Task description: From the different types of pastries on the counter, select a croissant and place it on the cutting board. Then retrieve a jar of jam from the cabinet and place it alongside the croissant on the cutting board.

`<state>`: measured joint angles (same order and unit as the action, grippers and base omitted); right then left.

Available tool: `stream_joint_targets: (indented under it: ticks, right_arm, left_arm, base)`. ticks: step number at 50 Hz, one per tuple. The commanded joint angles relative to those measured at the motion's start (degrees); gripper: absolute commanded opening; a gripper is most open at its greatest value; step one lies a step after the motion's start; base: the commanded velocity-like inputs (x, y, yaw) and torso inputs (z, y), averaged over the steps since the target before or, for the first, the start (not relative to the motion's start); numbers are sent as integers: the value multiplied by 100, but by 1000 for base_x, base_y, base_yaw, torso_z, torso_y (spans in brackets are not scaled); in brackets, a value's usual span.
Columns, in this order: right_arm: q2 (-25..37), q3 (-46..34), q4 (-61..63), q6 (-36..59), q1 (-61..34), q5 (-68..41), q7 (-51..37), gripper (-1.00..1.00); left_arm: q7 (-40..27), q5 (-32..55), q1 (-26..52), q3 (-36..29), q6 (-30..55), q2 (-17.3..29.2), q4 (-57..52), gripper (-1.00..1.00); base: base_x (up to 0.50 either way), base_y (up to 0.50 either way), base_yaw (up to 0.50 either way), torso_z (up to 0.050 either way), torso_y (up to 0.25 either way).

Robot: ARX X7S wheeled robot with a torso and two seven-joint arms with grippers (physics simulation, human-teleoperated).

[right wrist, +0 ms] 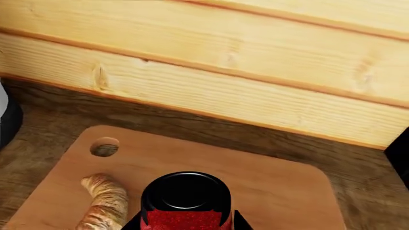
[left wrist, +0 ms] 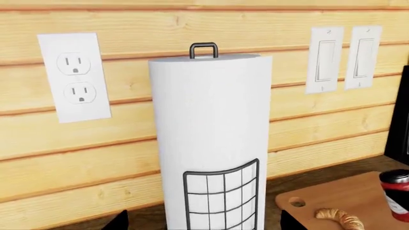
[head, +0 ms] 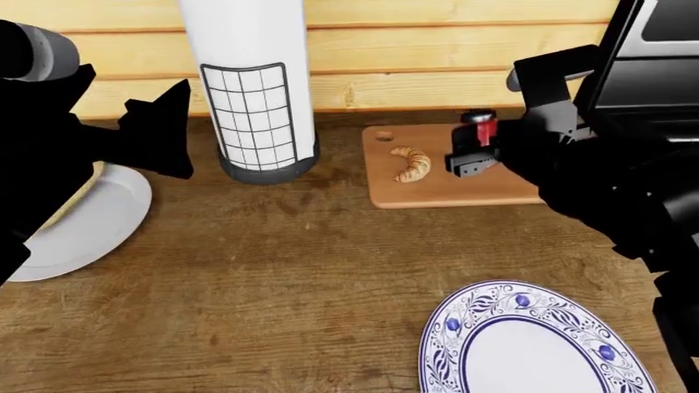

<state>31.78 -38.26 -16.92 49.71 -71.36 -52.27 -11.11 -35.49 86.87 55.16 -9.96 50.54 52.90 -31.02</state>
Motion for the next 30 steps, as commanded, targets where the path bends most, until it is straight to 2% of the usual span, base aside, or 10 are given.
stream_joint_targets:
  ticks: [1,15,30]
  right_arm:
    - [43,-4,40,-323,191,332,-42,-100]
    - [-13,20,-125,-678,314,475,-27,-100]
    - [-84,-63,-336,-541,223,468,77,-100]
  left_arm:
    - [-13,12,-11,-1,-13,8,-6,100]
    - [6,-6,-28,-3,-36,16,-3,100]
    - [-3,-4,-5,-33,-34,4,7,100]
  base:
    - [0,0,0,0,0]
    - [0,0,0,0,0]
    - [0,0,0,0,1]
